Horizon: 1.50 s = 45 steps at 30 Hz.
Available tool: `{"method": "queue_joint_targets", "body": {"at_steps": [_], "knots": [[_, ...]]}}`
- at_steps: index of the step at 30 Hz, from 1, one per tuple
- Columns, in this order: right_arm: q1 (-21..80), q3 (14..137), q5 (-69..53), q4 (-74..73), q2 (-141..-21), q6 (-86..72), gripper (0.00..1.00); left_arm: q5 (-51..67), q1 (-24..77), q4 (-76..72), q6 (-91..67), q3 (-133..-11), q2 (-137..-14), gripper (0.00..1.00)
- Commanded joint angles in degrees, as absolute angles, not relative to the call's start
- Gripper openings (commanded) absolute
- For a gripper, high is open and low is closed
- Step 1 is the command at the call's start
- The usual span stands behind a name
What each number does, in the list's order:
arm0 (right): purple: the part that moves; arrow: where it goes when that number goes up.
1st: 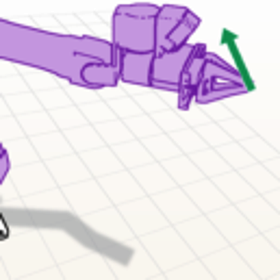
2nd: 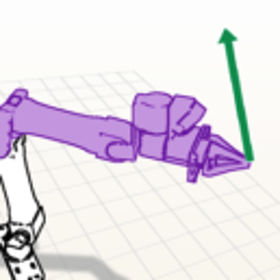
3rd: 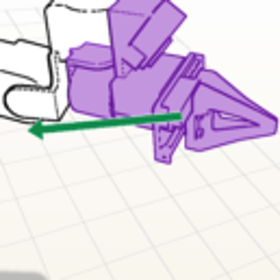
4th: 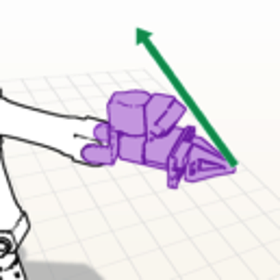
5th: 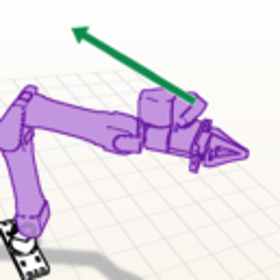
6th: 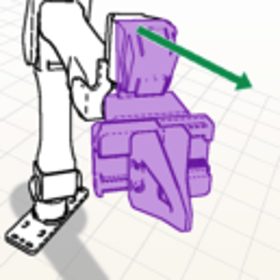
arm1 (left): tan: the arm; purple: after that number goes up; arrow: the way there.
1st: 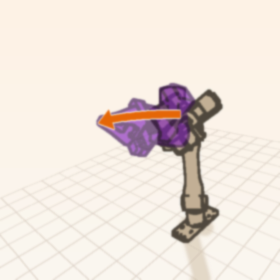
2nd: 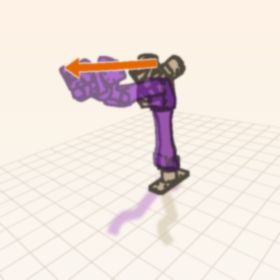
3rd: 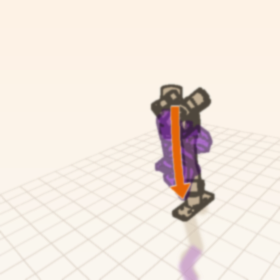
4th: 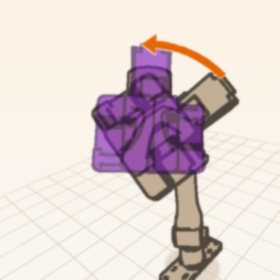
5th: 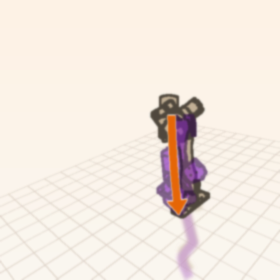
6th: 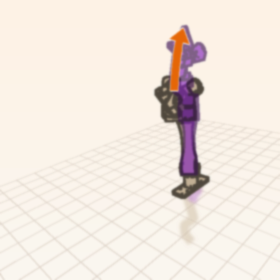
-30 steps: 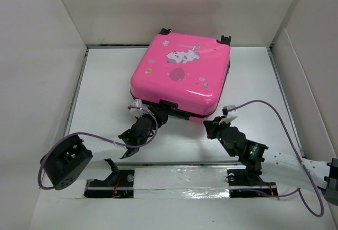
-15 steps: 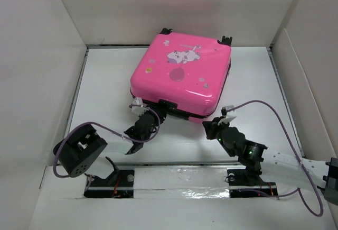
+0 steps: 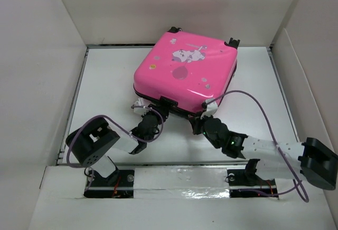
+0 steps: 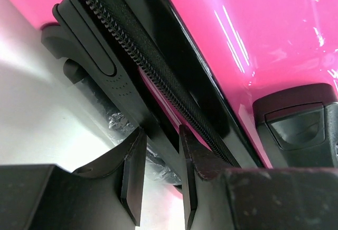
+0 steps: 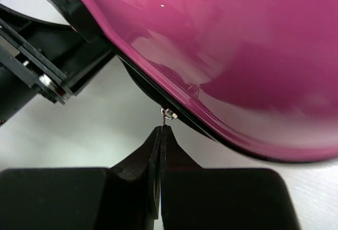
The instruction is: Pack the luggage
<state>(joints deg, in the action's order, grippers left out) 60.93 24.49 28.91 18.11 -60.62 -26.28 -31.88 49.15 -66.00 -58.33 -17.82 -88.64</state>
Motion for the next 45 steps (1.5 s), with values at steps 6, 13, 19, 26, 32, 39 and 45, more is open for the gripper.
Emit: {"method": "queue_joint_targets", "body": {"at_steps": [6, 13, 19, 26, 32, 39, 45], "knots": [[63.7, 36.5, 18.6, 33.0, -73.5, -24.4, 0.00, -18.6, 54.5, -74.4, -53.7, -21.1, -92.5, 0.00], [64.2, 43.4, 13.9, 34.4, -80.0, -22.3, 0.00, -14.8, 56.2, -78.0, -51.9, -20.2, -93.7, 0.00], [68.7, 53.0, 10.9, 27.3, -82.3, -18.9, 0.00, -11.8, 56.2, -84.3, -51.7, -19.1, -96.1, 0.00], [69.3, 53.2, 6.9, 24.2, -83.1, -17.9, 0.00, -11.3, 58.4, -81.6, -49.1, -22.4, -97.1, 0.00], [67.2, 39.2, 14.2, 20.9, -66.5, -20.5, 0.00, -16.5, 58.4, -74.5, -49.0, -15.2, -88.3, 0.66], [59.6, 24.9, 16.9, 7.8, -41.7, -26.0, 0.00, -20.2, 59.0, -53.2, -47.1, -9.0, -66.2, 0.68], [52.6, 22.1, 17.4, -7.3, -22.0, -26.6, 0.00, -22.3, 59.5, -29.3, -45.7, -8.3, -44.2, 0.36]]}}
